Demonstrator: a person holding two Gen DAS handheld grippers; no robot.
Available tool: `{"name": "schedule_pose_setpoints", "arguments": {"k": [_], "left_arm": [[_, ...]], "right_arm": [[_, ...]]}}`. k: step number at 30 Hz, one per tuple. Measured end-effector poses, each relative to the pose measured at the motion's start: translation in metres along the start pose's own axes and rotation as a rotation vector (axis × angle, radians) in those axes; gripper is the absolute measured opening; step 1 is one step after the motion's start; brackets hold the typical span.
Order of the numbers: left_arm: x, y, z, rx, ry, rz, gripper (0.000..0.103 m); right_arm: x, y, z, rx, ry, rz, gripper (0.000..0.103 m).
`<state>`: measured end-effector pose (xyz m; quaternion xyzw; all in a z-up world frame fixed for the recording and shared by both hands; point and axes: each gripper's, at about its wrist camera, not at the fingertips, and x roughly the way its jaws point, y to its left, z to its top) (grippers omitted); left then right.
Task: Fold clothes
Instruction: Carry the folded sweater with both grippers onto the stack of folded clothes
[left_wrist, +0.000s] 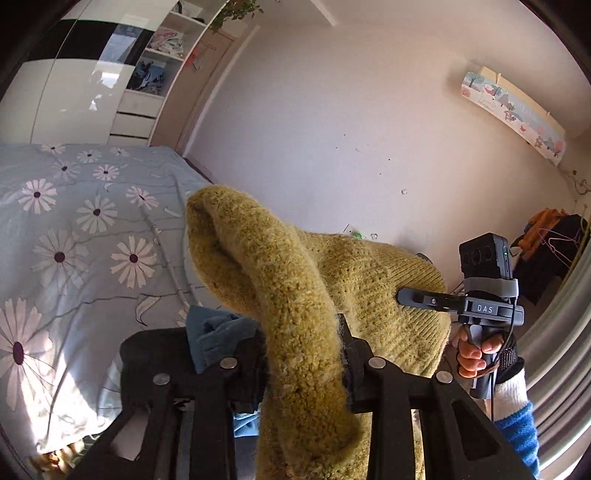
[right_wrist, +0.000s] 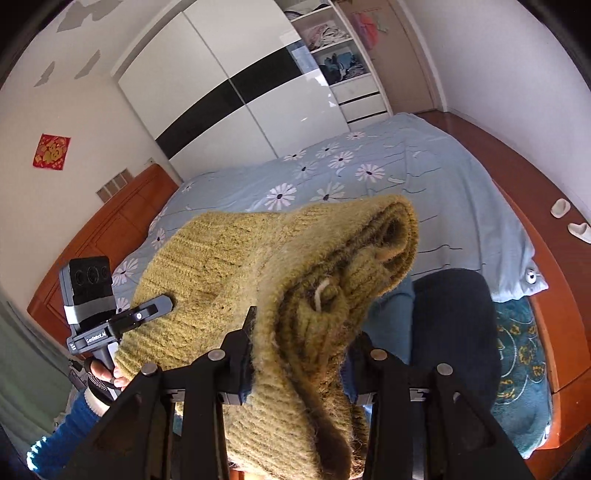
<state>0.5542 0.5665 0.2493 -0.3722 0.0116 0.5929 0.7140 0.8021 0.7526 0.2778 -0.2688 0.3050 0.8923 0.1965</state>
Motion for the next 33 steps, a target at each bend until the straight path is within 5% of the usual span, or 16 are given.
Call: {"name": "schedule_pose_setpoints", "arguments": {"k": [3, 5, 9, 13, 18, 22, 26, 28, 33], "left_arm": [[0.038, 0.024, -0.027, -0.049, 0.101, 0.06, 0.037], [0.045, 0.036, -0.046, -0.044, 0.102, 0.073, 0.043], [0.039, 0.041, -0.051, -0.064, 0.096, 0.049, 0.05], [0.024, 0.03, -0.043, -0.04, 0.085, 0.071, 0.054], [-0.012, 0.018, -0.035, 0.049, 0.027, 0.16, 0.058], [-0.038, 0.009, -0.027, 0.1, -0.062, 0.252, 0.061], [-0.04, -0.023, -0.038, 0.2, -0.082, 0.307, 0.065], [-0.029, -0.037, -0.051, 0.269, -0.067, 0.34, 0.067], [0.005, -0.055, -0.082, 0.384, 0.022, 0.4, 0.069]], "right_arm": [[0.023, -0.04, -0.014, 0.102, 0.046, -0.06, 0.04], [0.043, -0.068, -0.028, 0.17, 0.094, -0.087, 0.043], [0.042, -0.097, -0.048, 0.231, 0.022, 0.037, 0.051], [0.038, -0.097, -0.047, 0.234, 0.001, 0.006, 0.055], [0.01, -0.081, -0.046, 0.194, -0.045, -0.123, 0.062], [-0.026, -0.057, -0.046, 0.17, -0.159, -0.313, 0.062], [-0.041, 0.0, -0.056, 0.017, -0.237, -0.432, 0.065], [-0.038, 0.029, -0.065, -0.085, -0.248, -0.457, 0.073], [0.006, 0.055, -0.092, -0.236, -0.191, -0.498, 0.073]]}}
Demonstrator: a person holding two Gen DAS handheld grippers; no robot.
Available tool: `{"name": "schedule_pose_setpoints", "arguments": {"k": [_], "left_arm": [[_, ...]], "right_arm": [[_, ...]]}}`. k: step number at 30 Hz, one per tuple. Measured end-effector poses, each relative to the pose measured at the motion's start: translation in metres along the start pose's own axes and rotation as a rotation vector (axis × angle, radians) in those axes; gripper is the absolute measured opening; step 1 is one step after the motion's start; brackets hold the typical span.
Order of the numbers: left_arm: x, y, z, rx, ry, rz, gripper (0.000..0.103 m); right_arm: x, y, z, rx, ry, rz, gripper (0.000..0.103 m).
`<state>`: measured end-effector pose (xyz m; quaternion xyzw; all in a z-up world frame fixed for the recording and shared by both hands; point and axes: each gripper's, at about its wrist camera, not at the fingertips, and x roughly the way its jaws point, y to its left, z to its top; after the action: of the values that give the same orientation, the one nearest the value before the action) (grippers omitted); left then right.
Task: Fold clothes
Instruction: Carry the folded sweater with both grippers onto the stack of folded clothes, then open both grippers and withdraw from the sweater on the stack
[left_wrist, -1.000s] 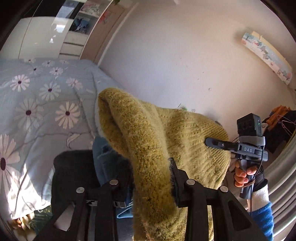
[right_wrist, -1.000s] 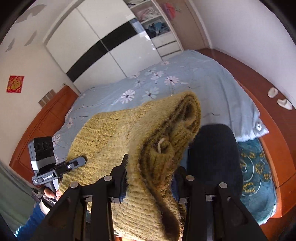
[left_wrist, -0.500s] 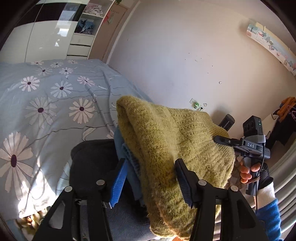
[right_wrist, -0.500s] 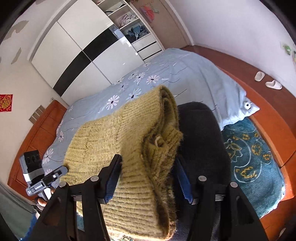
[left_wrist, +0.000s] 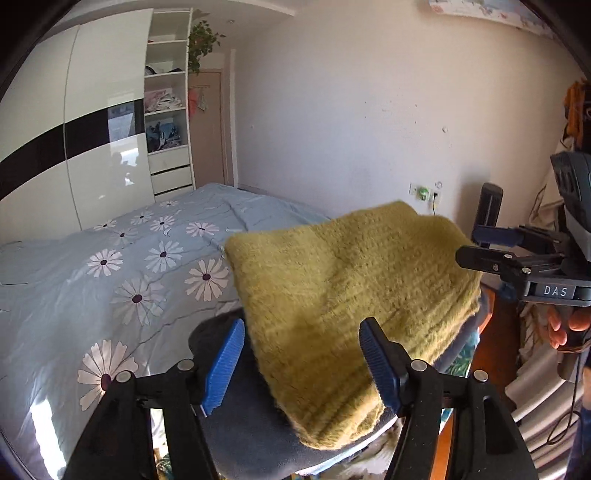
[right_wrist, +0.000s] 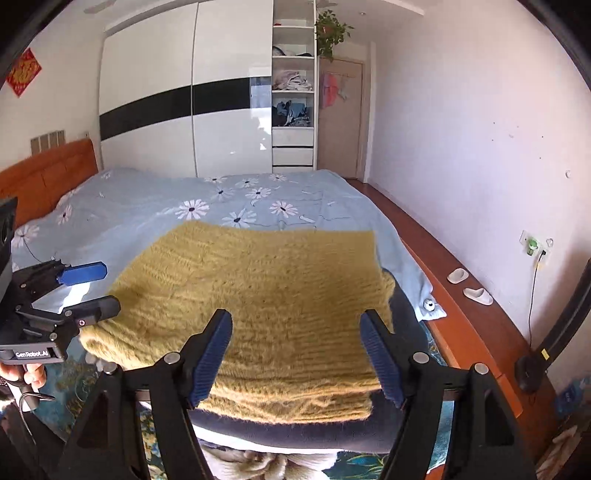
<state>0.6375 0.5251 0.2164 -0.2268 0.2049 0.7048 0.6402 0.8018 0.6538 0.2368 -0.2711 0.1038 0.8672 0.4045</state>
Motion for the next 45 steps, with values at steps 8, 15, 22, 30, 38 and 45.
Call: {"name": "schedule_pose_setpoints", "arguments": {"k": [8, 15, 22, 30, 38, 45], "left_arm": [[0.002, 0.005, -0.013, -0.042, 0.018, -0.034, 0.073], [-0.042, 0.016, -0.023, -0.079, -0.09, -0.074, 0.081], [-0.039, 0.018, -0.084, -0.024, -0.004, 0.027, 0.085], [-0.039, 0.035, -0.148, -0.124, 0.05, 0.007, 0.086], [-0.046, 0.034, -0.175, -0.182, 0.062, -0.037, 0.103], [-0.054, 0.028, -0.179, -0.183, 0.061, -0.028, 0.103]], "right_arm": [[0.025, -0.022, -0.028, 0.087, 0.032, 0.002, 0.073], [-0.032, 0.008, -0.044, 0.085, -0.1, -0.013, 0.074], [-0.017, 0.059, -0.088, 0.042, -0.024, -0.006, 0.077], [-0.02, 0.1, -0.119, 0.038, -0.011, 0.01, 0.101], [-0.012, 0.11, -0.153, 0.096, 0.04, -0.038, 0.101], [-0.021, 0.113, -0.175, 0.138, 0.077, -0.101, 0.101]]}}
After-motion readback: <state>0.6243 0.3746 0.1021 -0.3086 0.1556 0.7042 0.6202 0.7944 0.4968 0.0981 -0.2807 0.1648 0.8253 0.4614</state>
